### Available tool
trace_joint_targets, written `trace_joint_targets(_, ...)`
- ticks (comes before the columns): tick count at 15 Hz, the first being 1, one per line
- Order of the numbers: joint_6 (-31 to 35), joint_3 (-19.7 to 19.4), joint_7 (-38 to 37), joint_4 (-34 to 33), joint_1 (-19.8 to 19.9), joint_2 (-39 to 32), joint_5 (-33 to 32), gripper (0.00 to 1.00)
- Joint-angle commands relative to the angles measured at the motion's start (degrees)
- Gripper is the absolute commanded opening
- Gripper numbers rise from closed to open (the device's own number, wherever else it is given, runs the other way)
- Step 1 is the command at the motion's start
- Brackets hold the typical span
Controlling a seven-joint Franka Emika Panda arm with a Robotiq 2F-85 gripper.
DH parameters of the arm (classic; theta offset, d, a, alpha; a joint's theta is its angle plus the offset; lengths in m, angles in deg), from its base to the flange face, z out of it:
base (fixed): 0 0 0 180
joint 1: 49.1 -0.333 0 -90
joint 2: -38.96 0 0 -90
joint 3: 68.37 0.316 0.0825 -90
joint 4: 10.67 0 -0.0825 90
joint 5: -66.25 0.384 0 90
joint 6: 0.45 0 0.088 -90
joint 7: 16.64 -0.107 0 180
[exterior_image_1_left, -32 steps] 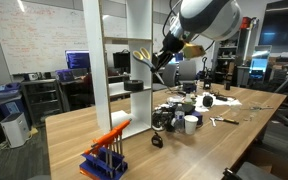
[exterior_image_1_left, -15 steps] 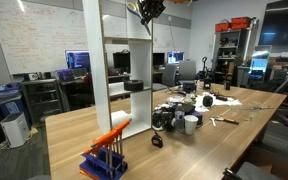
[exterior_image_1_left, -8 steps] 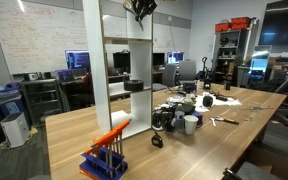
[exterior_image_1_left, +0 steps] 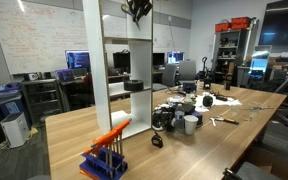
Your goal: Place the grey and yellow scissors on the topmost shelf
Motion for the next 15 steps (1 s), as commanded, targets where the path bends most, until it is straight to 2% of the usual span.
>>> trace_joint_targets(1, -7.6, -2.3, -1.7, -12.9, -2.7, -9.4, -1.6, 0.03)
trace_joint_targets(4, -11.7, -3.8, -1.9, -18.5, -3.8, -14.4, -1.0, 0.03)
trace_joint_targets(5, -13.9, -4.4, -2.5, -20.4, -4.2, -15.8, -1.0, 0.36)
trace_joint_targets(6, -9.6, -2.7, -1.0, -11.7, -2.4, -11.0, -0.2, 0.36)
trace_joint_targets(7, -9.9, -2.8, -1.0, -12.3, -2.5, -11.9, -0.2, 0.19)
trace_joint_targets(9, -9.9, -2.8, -1.0, -12.0, -2.5, -12.1, -0.2, 0.35)
trace_joint_targets(15, -9.9, -2.8, -1.0, -12.0, -2.5, -11.8, -0.2, 0.37)
